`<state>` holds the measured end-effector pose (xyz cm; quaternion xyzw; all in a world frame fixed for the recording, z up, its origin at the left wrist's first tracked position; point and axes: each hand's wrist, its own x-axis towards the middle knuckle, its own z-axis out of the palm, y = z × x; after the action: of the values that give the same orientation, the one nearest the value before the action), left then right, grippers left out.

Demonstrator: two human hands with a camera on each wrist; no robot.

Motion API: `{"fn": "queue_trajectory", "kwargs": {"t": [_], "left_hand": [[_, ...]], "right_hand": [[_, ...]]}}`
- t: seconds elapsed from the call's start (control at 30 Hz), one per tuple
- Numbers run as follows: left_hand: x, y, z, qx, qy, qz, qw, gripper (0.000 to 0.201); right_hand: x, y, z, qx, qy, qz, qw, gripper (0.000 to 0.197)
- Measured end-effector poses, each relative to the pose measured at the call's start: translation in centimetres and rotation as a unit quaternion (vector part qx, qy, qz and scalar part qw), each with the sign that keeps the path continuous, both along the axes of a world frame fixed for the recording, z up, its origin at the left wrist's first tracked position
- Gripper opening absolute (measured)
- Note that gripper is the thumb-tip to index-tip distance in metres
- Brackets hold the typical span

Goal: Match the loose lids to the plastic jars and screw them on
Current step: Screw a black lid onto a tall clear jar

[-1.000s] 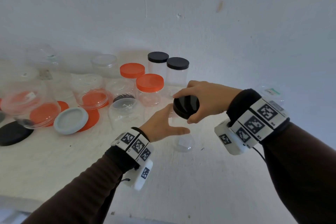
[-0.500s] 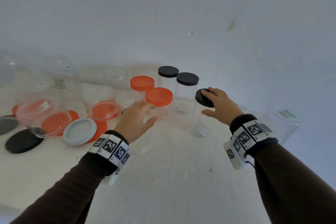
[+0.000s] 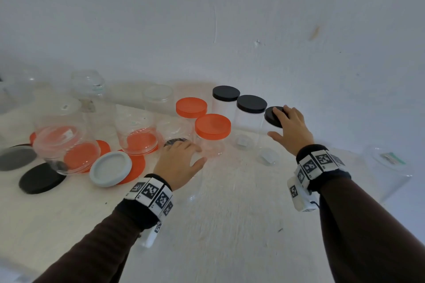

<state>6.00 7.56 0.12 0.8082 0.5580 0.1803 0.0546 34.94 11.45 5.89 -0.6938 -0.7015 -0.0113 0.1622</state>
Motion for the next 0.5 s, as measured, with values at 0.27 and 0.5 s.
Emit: {"fn": "queue_trajectory", "kwargs": {"t": [0.27, 0.5], "left_hand": [[0.04, -0.21, 0.02, -0.002, -0.009, 0.002, 1.0, 0.079], [0.06, -0.28, 0.1, -0.002, -0.007, 0.007, 1.0, 0.081]], "right_hand": [[-0.34, 1.06, -0.58, 0.029, 0.001, -0.021, 0.999, 0.066], [-0.48, 1.17, -0.49, 0.034, 0.001, -0.026, 0.999, 0.066]]}}
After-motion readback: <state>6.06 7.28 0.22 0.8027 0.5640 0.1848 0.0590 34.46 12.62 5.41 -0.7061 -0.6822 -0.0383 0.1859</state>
